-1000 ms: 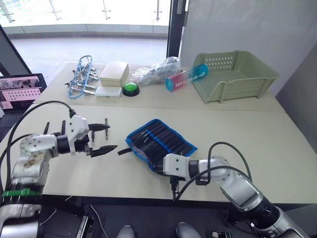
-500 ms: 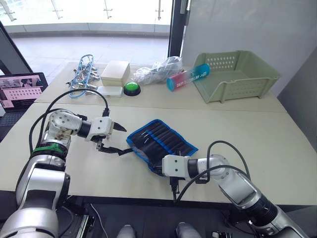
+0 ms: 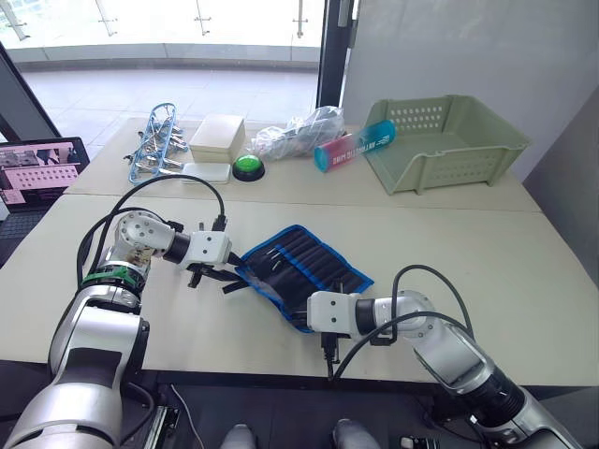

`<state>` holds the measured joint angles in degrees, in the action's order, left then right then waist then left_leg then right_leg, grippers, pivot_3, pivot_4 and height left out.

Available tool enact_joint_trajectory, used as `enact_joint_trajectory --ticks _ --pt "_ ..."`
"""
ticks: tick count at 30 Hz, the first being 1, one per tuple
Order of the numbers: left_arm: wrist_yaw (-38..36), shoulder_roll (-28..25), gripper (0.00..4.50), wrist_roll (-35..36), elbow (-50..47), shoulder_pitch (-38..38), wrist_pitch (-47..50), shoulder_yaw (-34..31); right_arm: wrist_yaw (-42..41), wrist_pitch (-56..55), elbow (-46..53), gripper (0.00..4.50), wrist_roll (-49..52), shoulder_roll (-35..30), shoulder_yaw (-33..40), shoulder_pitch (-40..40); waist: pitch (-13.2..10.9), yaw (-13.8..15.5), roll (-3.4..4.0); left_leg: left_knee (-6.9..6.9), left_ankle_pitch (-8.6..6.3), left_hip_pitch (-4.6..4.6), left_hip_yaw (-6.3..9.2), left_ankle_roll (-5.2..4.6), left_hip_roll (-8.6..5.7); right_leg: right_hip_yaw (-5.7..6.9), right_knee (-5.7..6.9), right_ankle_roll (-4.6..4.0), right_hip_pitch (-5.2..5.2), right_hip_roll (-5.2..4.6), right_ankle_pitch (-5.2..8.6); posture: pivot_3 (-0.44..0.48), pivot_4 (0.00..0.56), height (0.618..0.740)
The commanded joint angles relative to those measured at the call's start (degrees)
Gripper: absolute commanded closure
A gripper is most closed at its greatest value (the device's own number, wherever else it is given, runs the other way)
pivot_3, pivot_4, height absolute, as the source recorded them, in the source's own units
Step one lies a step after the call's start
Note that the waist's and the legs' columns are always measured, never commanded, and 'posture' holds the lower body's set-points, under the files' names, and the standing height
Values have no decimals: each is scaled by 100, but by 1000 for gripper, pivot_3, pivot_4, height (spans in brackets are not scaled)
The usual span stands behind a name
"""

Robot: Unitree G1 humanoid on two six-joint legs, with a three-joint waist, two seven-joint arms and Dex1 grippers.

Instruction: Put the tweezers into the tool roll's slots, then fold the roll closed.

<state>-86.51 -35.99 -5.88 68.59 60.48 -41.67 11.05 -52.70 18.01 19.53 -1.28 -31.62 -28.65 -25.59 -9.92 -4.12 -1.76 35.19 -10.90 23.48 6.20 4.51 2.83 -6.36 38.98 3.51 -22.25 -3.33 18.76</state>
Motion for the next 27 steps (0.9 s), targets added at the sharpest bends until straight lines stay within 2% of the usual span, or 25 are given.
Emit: enact_joint_trajectory --ticks 1,8,13,18,21,24,27 --pt "-40 -62 4478 47 -49 107 -273 -86 -61 -30 93 4500 -21 -15 74 6 0 -1 0 0 0 0 0 0 0 0 0 0 0 0 0 0 150 740" --pt "-455 -236 4478 149 -236 -338 -988 -41 -30 440 187 4500 76 87 144 34 0 -27 0 0 0 -3 0 0 0 0 2 0 0 0 0 0 150 740" --pt "-357 -361 4478 229 -246 -764 -1399 -108 41 549 231 4500 52 132 154 56 0 -24 0 2 0 -8 1 0 0 1 10 0 0 0 0 0 150 740" --pt "-109 -397 4500 242 -247 -870 -1486 -169 -41 495 394 2932 141 -27 237 187 0 -3 0 8 0 -7 2 0 0 4 10 0 4 -1 0 0 150 740" --pt "-92 -381 4500 246 -271 -883 -1520 -147 -326 1188 649 1918 1150 45 853 172 0 -7 0 10 0 -7 2 0 1 4 10 0 4 -1 0 0 150 740" --pt "-93 -371 4500 244 -277 -871 -1557 -129 -234 2198 671 1918 2473 526 1715 -114 0 -23 0 11 1 -8 2 -1 1 3 13 0 7 0 0 0 150 740" --pt "-54 -357 4500 216 -247 -838 -1570 -120 269 2512 306 1918 2662 1034 1937 -299 1 -26 1 11 1 -15 5 -1 1 6 23 -1 9 0 0 0 150 740"
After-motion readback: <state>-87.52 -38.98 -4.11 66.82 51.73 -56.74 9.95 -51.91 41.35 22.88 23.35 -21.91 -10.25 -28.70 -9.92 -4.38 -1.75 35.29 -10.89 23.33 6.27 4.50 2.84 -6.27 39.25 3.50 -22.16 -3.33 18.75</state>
